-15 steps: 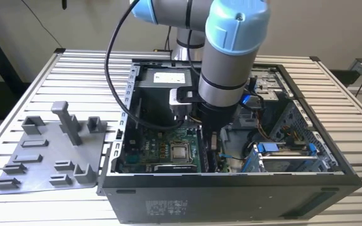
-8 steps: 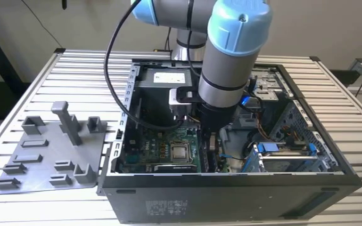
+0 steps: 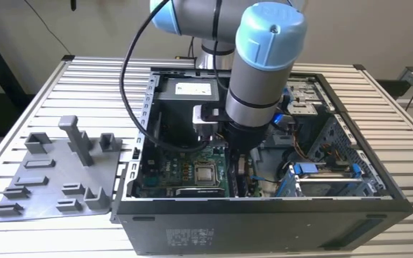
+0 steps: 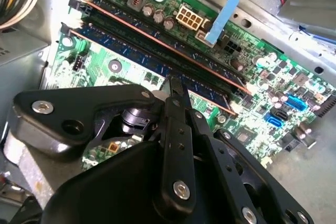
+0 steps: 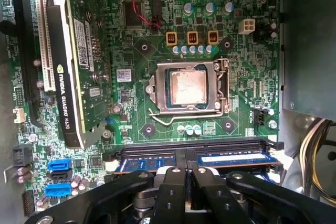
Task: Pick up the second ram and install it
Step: 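Press down the second ram until it locks into place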
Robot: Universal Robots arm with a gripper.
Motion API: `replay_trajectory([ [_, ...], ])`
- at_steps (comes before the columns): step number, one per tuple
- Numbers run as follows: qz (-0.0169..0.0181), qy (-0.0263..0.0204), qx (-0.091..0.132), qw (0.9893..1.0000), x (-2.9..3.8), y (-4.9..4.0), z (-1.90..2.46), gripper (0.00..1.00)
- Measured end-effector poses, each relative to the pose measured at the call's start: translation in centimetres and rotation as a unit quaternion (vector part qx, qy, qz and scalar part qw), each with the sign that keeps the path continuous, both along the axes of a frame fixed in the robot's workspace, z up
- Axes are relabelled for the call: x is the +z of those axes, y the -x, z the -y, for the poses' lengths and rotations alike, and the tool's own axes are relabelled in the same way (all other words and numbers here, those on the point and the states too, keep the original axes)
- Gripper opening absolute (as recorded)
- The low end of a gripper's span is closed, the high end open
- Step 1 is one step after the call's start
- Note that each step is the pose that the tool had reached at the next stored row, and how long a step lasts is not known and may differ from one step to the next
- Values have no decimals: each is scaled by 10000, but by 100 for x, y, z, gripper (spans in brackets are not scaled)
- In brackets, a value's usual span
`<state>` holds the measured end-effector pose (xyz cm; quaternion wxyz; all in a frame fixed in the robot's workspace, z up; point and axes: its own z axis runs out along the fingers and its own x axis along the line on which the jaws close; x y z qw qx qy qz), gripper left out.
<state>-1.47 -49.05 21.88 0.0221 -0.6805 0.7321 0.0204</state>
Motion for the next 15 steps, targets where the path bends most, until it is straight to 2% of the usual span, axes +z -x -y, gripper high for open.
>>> replay_trajectory([
  [2,0,1,-1,10000,-7,0,-2,11],
  [4,5,-19,-1,10000,37,-1,-6,11],
  [8,2,-8,-1,10000,213,0,-2,11],
  [10,2,-9,0,10000,271,0,-2,11],
  [15,2,-8,-1,10000,291,0,-2,11],
])
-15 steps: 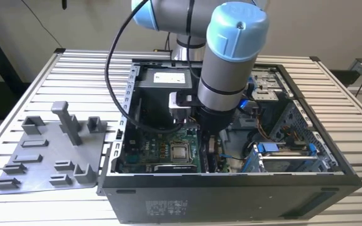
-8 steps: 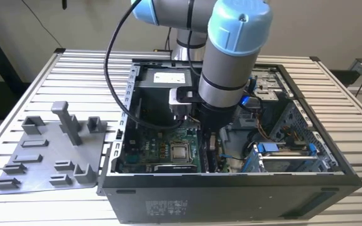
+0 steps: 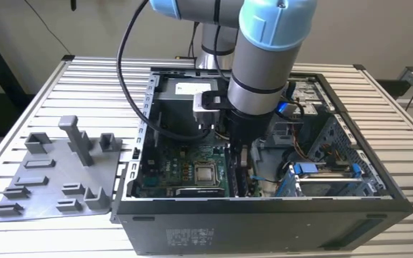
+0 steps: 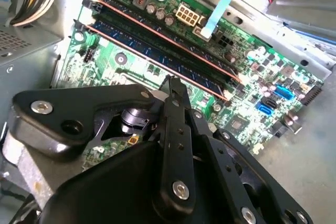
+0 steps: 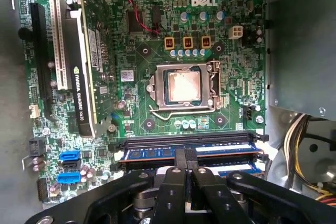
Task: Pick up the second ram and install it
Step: 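Press down the second ram until it locks into place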
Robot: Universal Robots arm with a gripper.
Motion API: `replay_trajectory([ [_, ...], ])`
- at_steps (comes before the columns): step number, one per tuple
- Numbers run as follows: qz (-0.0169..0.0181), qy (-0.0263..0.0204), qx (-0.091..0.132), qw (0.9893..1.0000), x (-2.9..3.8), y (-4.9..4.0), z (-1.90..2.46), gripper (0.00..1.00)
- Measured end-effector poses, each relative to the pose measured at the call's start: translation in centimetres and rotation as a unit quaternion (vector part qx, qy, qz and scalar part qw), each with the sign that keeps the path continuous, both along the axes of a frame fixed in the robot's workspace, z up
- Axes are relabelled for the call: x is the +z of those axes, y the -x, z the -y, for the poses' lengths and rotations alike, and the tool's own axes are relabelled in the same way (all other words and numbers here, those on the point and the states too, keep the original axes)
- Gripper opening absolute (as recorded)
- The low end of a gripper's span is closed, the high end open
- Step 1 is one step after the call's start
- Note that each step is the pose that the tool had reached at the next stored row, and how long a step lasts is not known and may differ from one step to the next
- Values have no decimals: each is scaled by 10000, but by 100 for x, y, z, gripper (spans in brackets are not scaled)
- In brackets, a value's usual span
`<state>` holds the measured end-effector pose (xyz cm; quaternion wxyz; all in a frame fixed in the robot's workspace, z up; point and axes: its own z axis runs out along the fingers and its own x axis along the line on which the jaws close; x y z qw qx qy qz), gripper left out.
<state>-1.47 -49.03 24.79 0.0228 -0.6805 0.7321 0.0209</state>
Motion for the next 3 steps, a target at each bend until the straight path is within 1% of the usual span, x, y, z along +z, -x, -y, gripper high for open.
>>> replay_trajectory([
  [3,0,0,0,10000,5,0,0,11],
])
